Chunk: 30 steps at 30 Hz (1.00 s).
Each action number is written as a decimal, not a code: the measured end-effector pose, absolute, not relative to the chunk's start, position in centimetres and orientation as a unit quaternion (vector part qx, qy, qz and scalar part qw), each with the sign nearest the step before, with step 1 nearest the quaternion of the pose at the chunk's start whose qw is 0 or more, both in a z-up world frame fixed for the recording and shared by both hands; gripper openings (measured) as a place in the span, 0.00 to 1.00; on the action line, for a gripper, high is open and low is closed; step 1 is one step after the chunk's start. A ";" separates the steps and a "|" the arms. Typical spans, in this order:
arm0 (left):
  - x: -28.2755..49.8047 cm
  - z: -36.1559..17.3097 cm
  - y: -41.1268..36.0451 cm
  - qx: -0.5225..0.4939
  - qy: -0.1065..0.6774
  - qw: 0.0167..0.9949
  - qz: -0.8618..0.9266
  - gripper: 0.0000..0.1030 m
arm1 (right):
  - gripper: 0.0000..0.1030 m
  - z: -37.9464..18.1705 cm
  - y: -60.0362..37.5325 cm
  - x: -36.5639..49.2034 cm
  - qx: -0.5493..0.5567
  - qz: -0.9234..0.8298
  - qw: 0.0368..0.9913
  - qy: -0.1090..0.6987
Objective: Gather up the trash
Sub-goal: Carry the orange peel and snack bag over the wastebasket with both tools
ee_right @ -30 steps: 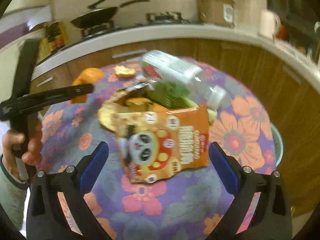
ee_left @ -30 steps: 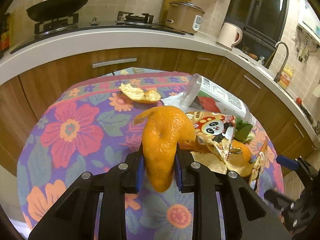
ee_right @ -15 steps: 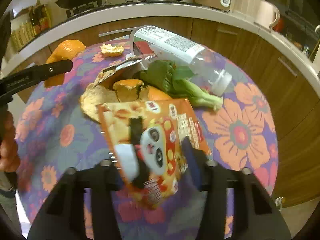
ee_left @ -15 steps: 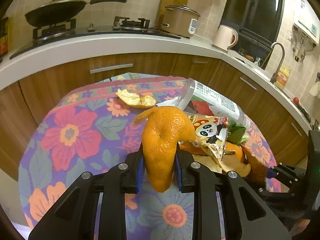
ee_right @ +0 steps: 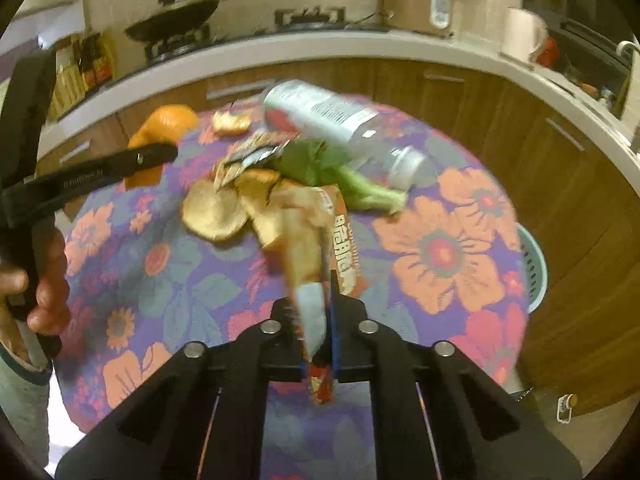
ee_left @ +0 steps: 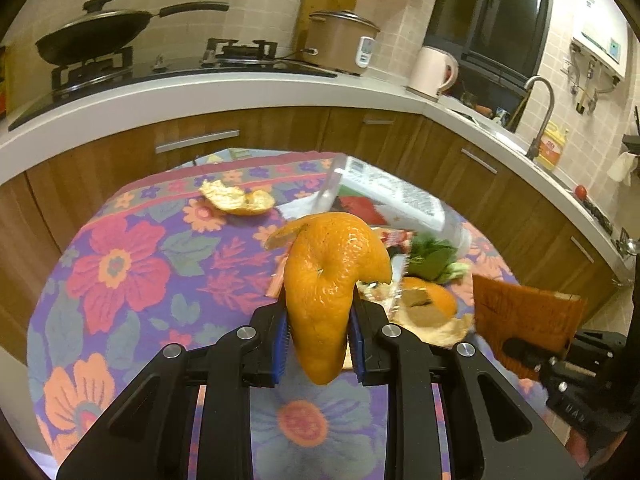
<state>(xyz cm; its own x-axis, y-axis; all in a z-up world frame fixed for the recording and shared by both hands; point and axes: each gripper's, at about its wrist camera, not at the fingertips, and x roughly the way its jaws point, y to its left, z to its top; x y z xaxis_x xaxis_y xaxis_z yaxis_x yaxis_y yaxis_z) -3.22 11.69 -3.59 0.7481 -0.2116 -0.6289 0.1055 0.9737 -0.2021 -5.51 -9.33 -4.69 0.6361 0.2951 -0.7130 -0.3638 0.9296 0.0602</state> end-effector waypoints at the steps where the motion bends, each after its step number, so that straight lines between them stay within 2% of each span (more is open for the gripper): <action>1: -3.2 -3.5 11.4 -0.076 0.343 0.932 -0.088 0.22 | 0.02 -4.2 -9.8 -5.8 -0.042 0.177 0.909 0.375; 15: -1.3 -1.2 1.4 -0.061 0.324 0.934 -0.138 0.22 | 0.00 -1.1 -18.0 -3.8 -0.029 0.131 0.938 0.320; 30: 6.0 -2.1 -13.6 -0.098 0.339 0.924 -0.147 0.22 | 0.00 -4.5 -32.7 6.0 0.025 0.085 0.934 0.347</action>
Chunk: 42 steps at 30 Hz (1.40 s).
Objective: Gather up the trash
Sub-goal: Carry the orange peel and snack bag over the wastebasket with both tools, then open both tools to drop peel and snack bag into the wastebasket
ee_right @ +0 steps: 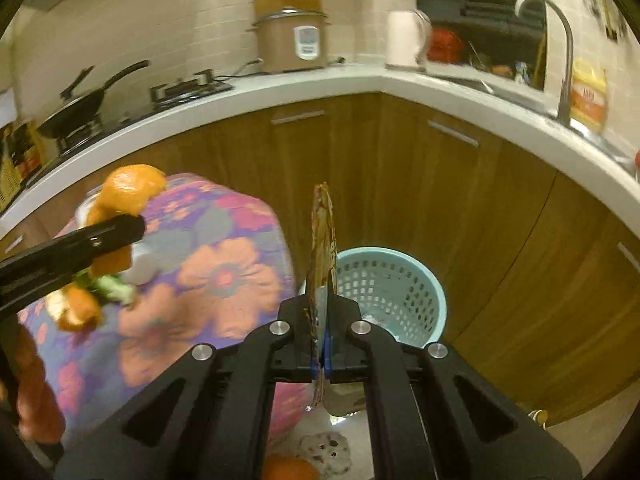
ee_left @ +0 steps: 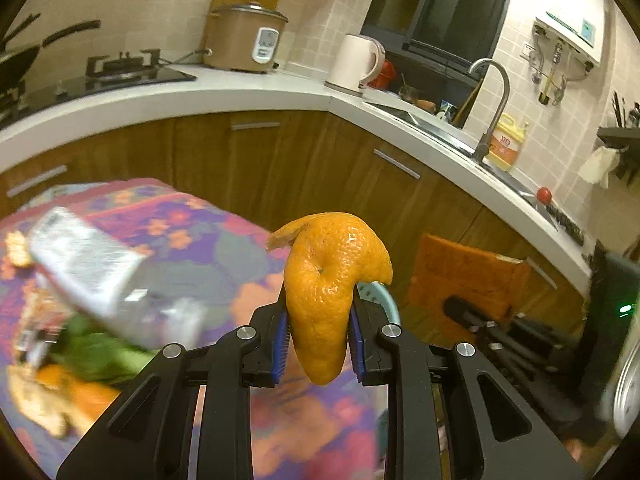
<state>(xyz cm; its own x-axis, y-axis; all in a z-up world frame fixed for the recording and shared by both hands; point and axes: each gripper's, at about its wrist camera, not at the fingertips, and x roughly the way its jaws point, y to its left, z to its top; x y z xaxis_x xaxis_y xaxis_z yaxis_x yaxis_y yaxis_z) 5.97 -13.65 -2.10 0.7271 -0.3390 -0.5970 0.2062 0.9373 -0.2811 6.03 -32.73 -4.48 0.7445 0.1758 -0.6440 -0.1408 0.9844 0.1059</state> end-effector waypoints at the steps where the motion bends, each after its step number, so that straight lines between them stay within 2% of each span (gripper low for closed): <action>1: 6.3 -2.2 -14.2 -0.100 0.339 0.924 -0.144 0.22 | 0.00 -4.9 -33.4 6.8 0.028 0.085 0.932 0.351; 7: 9.3 -4.0 -19.7 -0.126 0.346 0.922 -0.116 0.22 | 0.00 -8.1 -37.4 12.0 0.040 0.084 0.922 0.376; 18: 13.7 -11.0 -27.4 -0.164 0.371 0.913 -0.039 0.22 | 0.00 -15.6 -42.4 18.7 0.047 0.084 0.902 0.420; 21: 14.2 -13.3 -29.4 -0.138 0.377 0.915 -0.032 0.22 | 0.00 -18.1 -43.7 20.2 0.058 0.085 0.893 0.438; 33: 17.5 -20.8 -29.6 -0.110 0.421 0.900 -0.006 0.23 | 0.00 -25.2 -44.0 24.6 0.072 0.096 0.860 0.496; 36: 18.0 -21.6 -29.4 -0.108 0.430 0.896 -0.004 0.27 | 0.01 -26.2 -43.9 25.0 0.069 0.091 0.855 0.505; 38: 18.2 -21.8 -29.4 -0.103 0.435 0.894 0.000 0.36 | 0.02 -26.6 -43.9 25.2 0.067 0.089 0.852 0.511; 39: 18.3 -21.8 -29.2 -0.105 0.436 0.894 0.001 0.36 | 0.03 -26.8 -44.0 25.3 0.067 0.088 0.851 0.513; 42: 18.5 -21.8 -28.8 -0.116 0.438 0.891 0.001 0.42 | 0.13 -27.0 -43.8 25.3 0.062 0.089 0.850 0.515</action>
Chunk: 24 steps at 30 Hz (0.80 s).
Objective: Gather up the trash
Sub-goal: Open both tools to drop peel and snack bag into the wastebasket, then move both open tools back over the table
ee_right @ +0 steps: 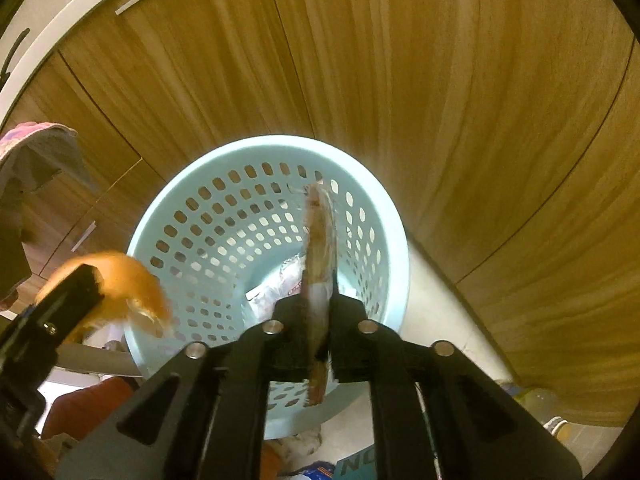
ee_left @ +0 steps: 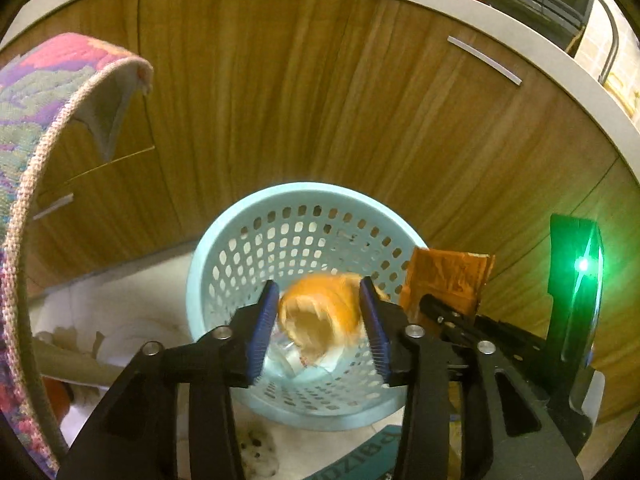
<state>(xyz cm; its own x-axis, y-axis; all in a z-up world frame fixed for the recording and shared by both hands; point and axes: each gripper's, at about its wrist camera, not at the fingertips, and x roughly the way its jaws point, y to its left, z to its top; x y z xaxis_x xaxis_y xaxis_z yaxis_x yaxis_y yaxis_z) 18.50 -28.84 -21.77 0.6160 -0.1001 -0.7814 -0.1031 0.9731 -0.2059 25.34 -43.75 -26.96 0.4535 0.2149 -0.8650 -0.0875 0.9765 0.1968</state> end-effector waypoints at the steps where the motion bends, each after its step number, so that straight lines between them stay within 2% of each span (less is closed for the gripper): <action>1: 18.4 -21.6 -28.8 -0.118 0.436 0.892 -0.001 0.45 | 0.20 -26.9 -43.7 25.1 0.060 0.090 0.851 0.514; 5: 18.1 -20.7 -29.2 -0.122 0.430 0.895 -0.015 0.52 | 0.40 -26.6 -43.8 24.3 0.059 0.096 0.854 0.507; 15: 16.3 -17.4 -29.8 -0.135 0.405 0.904 -0.038 0.52 | 0.40 -24.6 -44.8 21.4 0.072 0.090 0.861 0.495; 22: 13.6 -13.0 -29.1 -0.142 0.376 0.913 -0.064 0.52 | 0.40 -20.4 -44.0 18.4 0.080 0.080 0.876 0.469; 24: 12.6 -11.4 -28.4 -0.144 0.365 0.917 -0.070 0.55 | 0.40 -18.5 -43.6 17.0 0.080 0.075 0.884 0.455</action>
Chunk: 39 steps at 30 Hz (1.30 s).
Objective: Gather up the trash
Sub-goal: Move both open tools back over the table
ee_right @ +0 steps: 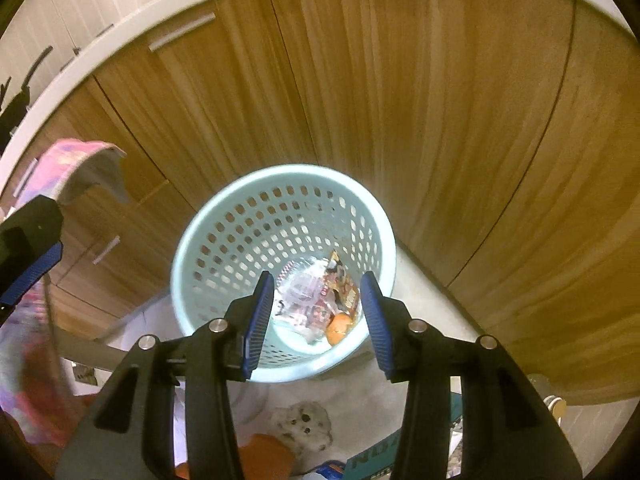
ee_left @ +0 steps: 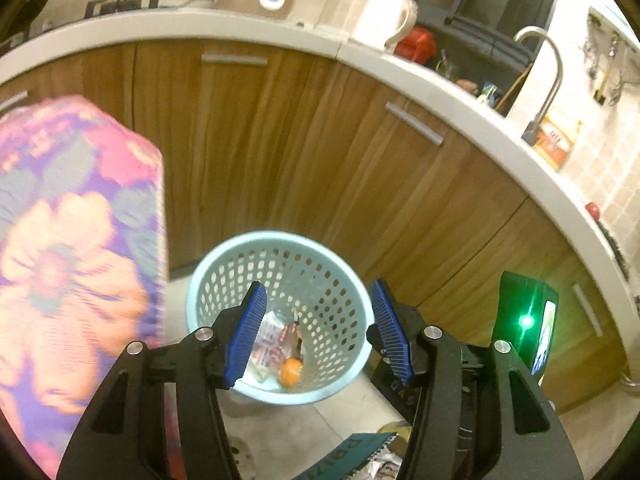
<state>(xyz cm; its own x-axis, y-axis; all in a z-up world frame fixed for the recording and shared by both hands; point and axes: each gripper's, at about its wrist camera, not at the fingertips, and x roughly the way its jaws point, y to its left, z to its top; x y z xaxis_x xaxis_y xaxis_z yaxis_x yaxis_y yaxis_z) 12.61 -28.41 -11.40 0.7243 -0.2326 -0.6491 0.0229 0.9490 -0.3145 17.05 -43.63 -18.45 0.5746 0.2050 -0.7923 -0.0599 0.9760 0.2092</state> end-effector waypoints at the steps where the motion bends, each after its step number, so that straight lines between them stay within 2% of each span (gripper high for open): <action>1: 12.0 -10.4 -27.8 -0.147 0.358 0.919 -0.071 0.57 | 0.40 -17.8 -43.4 16.5 0.079 0.073 0.886 0.451; 4: 10.3 -7.5 -25.9 -0.151 0.337 0.926 -0.081 0.57 | 0.40 -14.6 -42.3 14.4 0.081 0.067 0.898 0.428; 7: 8.2 -4.3 -23.3 -0.149 0.304 0.937 -0.084 0.65 | 0.40 -11.6 -40.6 12.6 0.076 0.067 0.908 0.407; 13: 3.9 0.1 -16.7 -0.140 0.252 0.953 -0.092 0.66 | 0.41 -6.2 -34.3 8.9 0.056 0.094 0.923 0.369; 17: 1.4 2.0 -11.6 -0.129 0.231 0.961 -0.083 0.68 | 0.51 -4.1 -27.9 6.3 0.008 0.110 0.929 0.354; 19: -0.1 2.4 -8.5 -0.126 0.223 0.964 -0.078 0.69 | 0.51 -3.6 -25.0 5.0 -0.003 0.130 0.928 0.349; 28: -5.0 0.3 4.2 -0.121 0.248 0.960 -0.049 0.72 | 0.54 -2.8 -13.6 -0.2 -0.038 0.198 0.917 0.344; 34: -4.6 -3.8 11.2 -0.146 0.332 0.931 -0.044 0.72 | 0.54 -4.9 -9.1 -1.7 -0.043 0.217 0.900 0.375; 39: -2.4 -7.4 13.7 -0.202 0.406 0.886 -0.097 0.71 | 0.54 -5.7 -7.5 -1.8 -0.046 0.222 0.893 0.390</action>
<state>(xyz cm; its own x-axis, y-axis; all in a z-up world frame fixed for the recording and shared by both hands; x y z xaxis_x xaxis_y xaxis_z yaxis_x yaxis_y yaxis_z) -2.40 13.74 -7.41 0.6508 -0.3367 -0.6805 0.0078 0.8992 -0.4374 -1.76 -7.47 -5.70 0.5973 0.3613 -0.7160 -0.4325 0.8969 0.0918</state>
